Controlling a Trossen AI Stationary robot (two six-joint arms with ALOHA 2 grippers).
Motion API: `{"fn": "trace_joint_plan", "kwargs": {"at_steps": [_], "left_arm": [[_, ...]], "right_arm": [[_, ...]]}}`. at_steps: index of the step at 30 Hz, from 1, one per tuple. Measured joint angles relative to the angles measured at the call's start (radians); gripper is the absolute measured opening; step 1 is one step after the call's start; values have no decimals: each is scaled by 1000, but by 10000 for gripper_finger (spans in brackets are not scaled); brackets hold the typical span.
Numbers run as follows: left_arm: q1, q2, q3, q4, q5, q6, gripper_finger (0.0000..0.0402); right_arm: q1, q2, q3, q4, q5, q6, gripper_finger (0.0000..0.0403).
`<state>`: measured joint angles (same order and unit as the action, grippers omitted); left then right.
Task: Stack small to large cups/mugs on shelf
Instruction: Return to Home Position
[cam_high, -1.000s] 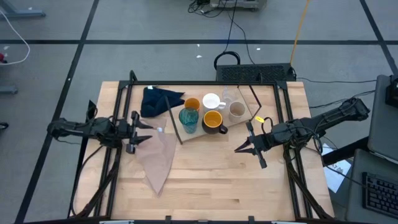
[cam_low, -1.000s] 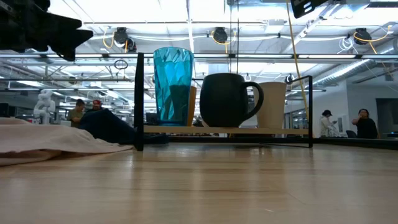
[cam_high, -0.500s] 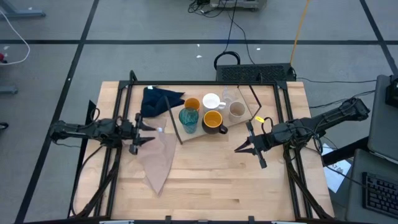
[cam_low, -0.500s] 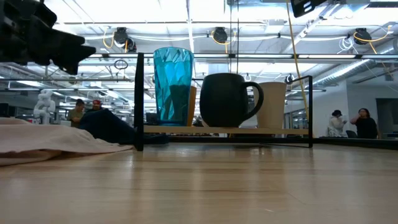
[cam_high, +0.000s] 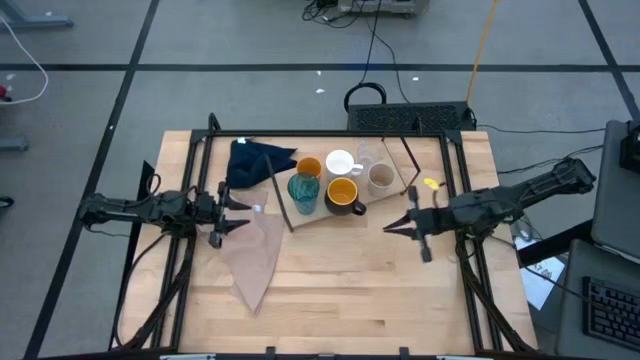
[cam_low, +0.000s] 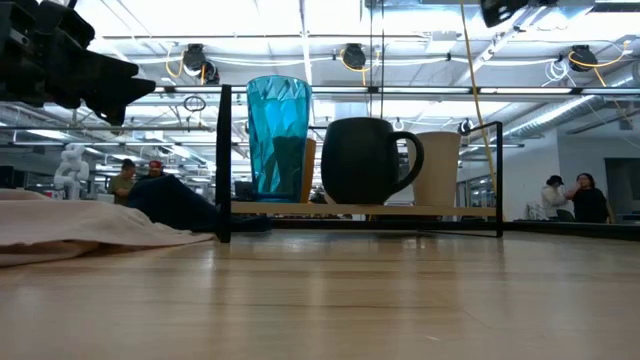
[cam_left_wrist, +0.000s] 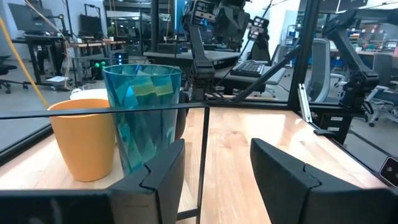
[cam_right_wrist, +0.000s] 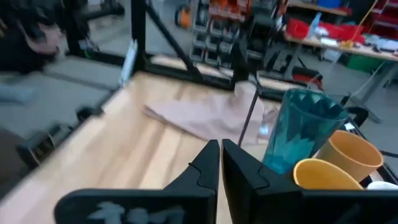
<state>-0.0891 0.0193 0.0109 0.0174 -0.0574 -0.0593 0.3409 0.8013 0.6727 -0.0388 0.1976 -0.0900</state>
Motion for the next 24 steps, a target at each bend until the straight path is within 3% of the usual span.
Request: {"fn": "trace_joint_plan", "kwargs": {"at_steps": [5, 14, 20, 24], "left_arm": [[0, 0, 0, 0, -11, -4, 184], [0, 0, 0, 4, -45, -33, 184], [0, 0, 0, 6, -63, -56, 184], [0, 0, 0, 12, -99, -58, 184]], "right_arm": [[44, -223, -85, -75, 0, 62, 9], [128, -657, -384, 47, -24, 125, 9], [148, -773, -541, 253, -229, 164, 9], [148, -774, -591, 315, -281, 261, 9]]}}
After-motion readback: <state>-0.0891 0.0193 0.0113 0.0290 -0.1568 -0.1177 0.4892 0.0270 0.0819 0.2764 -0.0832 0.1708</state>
